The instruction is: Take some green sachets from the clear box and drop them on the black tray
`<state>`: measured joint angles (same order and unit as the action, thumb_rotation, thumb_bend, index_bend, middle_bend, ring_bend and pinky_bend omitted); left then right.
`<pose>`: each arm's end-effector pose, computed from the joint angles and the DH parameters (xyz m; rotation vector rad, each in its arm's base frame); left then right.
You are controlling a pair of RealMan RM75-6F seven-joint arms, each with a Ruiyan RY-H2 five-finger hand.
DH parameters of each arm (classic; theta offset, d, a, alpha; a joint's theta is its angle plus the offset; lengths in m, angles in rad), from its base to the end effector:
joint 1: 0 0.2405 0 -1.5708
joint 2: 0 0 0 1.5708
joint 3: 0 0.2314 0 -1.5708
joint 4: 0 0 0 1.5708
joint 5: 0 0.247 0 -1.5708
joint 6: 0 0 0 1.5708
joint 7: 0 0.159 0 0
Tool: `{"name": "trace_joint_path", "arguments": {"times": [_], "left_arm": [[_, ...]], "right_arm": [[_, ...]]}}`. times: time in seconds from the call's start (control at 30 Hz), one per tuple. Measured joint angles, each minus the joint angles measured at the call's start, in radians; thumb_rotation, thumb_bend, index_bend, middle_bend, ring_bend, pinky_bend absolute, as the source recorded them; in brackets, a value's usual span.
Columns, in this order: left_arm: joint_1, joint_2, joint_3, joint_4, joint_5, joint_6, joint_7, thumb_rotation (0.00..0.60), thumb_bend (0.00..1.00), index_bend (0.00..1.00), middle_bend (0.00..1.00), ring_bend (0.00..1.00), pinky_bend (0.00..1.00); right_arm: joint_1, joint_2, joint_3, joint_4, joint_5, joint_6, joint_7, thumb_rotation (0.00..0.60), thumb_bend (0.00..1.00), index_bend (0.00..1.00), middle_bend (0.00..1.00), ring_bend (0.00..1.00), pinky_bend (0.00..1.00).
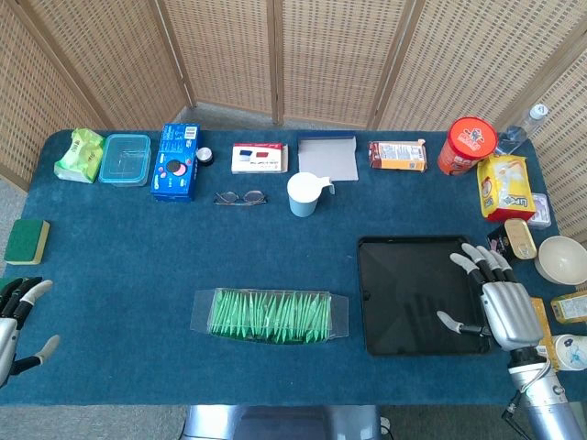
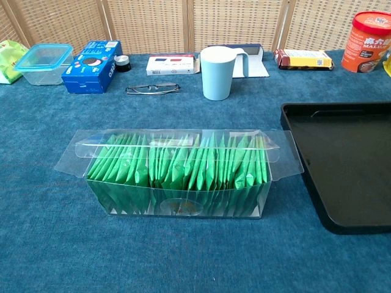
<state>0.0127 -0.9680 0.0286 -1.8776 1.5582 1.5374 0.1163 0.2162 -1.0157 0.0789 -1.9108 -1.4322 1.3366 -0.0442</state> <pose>-0.2706 0.1485 0.1273 -1.3917 -0.9607 -0.8440 -0.2276 -0.2285 0.1006 1.4749 -1.0599 1.0204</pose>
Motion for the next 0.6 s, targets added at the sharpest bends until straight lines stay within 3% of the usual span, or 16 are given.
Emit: {"name": "trace_joint_path", "arguments": {"times": [0.6], "left_arm": [[0.002,0.013,-0.003,-0.022,0.011,0.013,0.016,0.600,0.24,0.14,0.13,0.08,0.24]], "right_arm": [[0.011,0.020,0.003,0.005,-0.022,-0.026,0.076,0.443,0.22,0.15,0.00,0.00,0.05]]}}
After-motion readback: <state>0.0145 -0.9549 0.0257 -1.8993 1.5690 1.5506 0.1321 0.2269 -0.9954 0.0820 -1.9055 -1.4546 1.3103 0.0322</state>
